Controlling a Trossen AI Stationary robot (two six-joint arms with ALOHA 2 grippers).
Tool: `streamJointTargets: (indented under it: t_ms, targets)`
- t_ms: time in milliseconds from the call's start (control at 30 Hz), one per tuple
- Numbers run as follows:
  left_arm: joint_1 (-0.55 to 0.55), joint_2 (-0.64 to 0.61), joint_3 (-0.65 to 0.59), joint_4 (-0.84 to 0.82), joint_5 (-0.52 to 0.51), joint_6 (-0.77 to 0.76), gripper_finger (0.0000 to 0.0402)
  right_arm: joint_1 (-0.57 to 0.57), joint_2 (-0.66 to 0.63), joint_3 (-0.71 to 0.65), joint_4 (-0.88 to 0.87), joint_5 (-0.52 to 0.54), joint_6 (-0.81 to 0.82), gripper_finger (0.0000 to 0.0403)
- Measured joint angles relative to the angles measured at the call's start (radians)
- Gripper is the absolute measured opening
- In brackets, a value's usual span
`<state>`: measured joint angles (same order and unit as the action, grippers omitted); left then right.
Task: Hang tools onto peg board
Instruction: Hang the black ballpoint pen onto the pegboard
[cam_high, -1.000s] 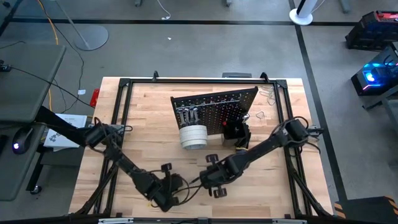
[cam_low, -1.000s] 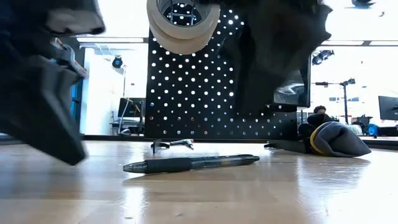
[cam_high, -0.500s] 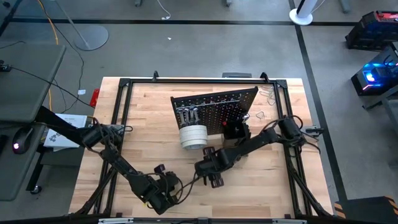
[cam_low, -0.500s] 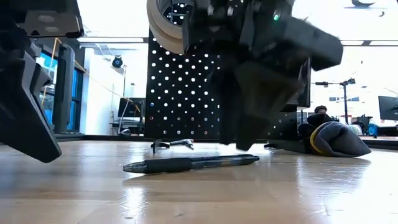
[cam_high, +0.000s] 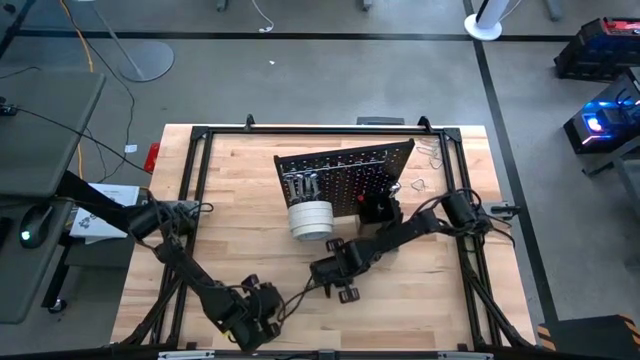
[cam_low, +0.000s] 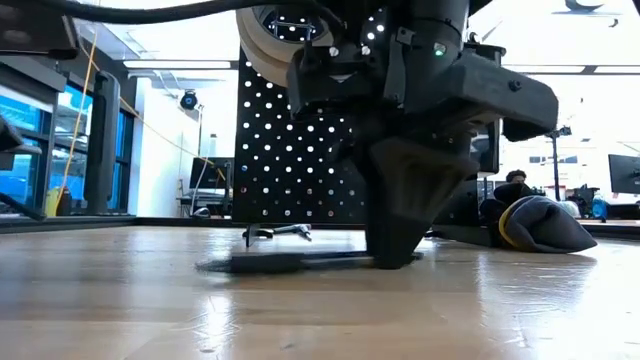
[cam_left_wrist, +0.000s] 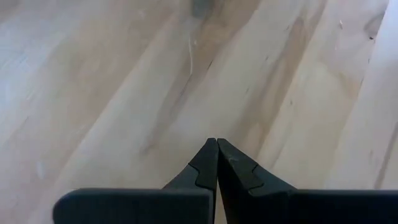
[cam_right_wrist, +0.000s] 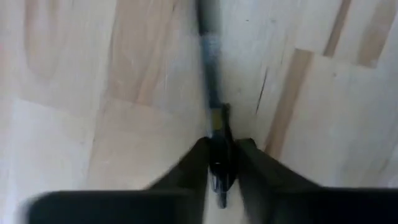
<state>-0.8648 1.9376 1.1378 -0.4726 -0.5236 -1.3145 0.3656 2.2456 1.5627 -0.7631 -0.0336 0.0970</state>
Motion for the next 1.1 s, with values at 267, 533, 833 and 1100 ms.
streamJointTargets:
  t_ms: [267, 533, 833, 1100]
  targets:
    - [-0.077, -0.107, 0.0, -0.103, -0.047, -0.06, 0.0, 0.062, -0.005, 0.031, -0.043, 0.096, 0.164, 0.0023]
    - [-0.128, -0.261, 0.001, -0.21, -0.124, -0.018, 0.0, 0.139, -0.022, 0.201, -0.184, 0.085, 0.235, 0.0006]
    - [-0.074, -0.318, 0.001, -0.212, -0.151, 0.214, 0.0, 0.172, -0.026, 0.355, -0.277, 0.203, 0.291, 0.0004]
    - [-0.02, -0.27, 0.001, -0.16, -0.162, 0.22, 0.0, 0.151, -0.03, 0.329, -0.274, 0.126, 0.446, 0.0002]
